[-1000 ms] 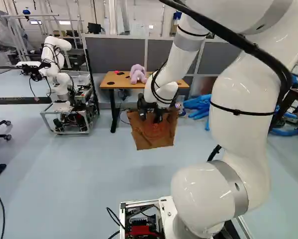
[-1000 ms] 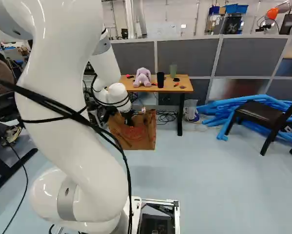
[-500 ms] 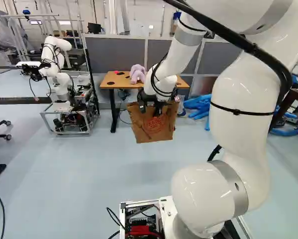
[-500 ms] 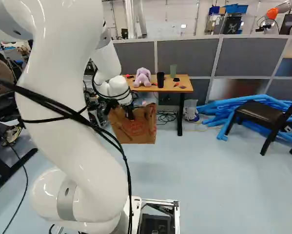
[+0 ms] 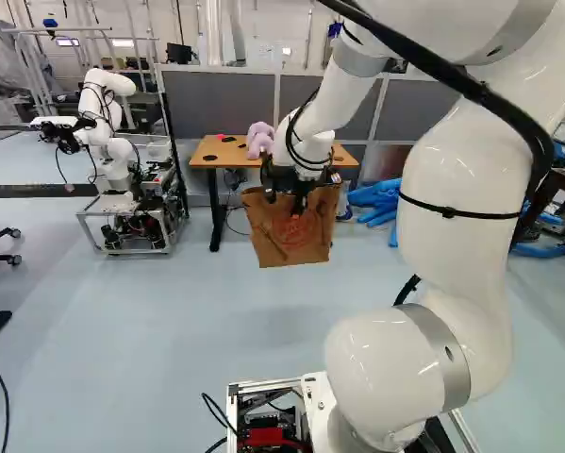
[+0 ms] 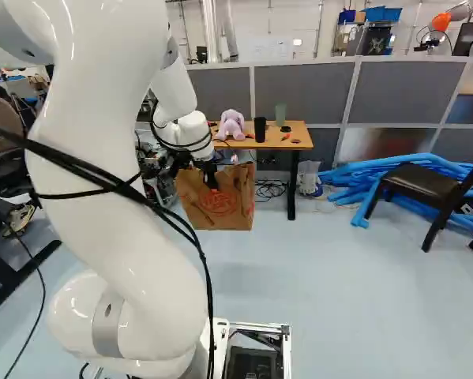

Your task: Pick up the bag on the ground and place it on the table

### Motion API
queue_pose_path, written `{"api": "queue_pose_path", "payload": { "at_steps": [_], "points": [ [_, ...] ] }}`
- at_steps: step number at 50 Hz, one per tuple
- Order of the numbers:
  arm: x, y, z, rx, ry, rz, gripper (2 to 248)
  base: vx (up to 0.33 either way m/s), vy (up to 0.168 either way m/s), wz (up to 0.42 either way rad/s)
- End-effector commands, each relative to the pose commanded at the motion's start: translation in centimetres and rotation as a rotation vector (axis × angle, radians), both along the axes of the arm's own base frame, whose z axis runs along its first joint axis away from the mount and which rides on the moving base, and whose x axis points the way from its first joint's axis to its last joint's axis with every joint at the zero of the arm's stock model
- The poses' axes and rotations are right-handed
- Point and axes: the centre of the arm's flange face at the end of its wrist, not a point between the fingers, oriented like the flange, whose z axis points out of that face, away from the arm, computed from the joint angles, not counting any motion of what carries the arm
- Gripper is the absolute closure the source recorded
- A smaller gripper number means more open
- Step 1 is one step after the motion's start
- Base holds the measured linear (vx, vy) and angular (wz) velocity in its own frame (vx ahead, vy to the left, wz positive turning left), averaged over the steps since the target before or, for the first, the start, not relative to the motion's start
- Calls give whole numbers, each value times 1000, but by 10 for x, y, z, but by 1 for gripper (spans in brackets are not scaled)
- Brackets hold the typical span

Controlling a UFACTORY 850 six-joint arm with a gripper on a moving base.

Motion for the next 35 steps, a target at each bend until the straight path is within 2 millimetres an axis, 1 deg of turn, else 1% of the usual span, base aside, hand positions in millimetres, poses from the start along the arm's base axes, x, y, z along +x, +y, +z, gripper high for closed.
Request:
{"api": "queue_pose_path", "payload": {
  "at_steps": [22,35],
  "points": [
    [-20,-2,26,-6,89,-1,229,0,0,0],
    [-28,-3,42,-9,139,-2,229,0,0,0]
  ]
}}
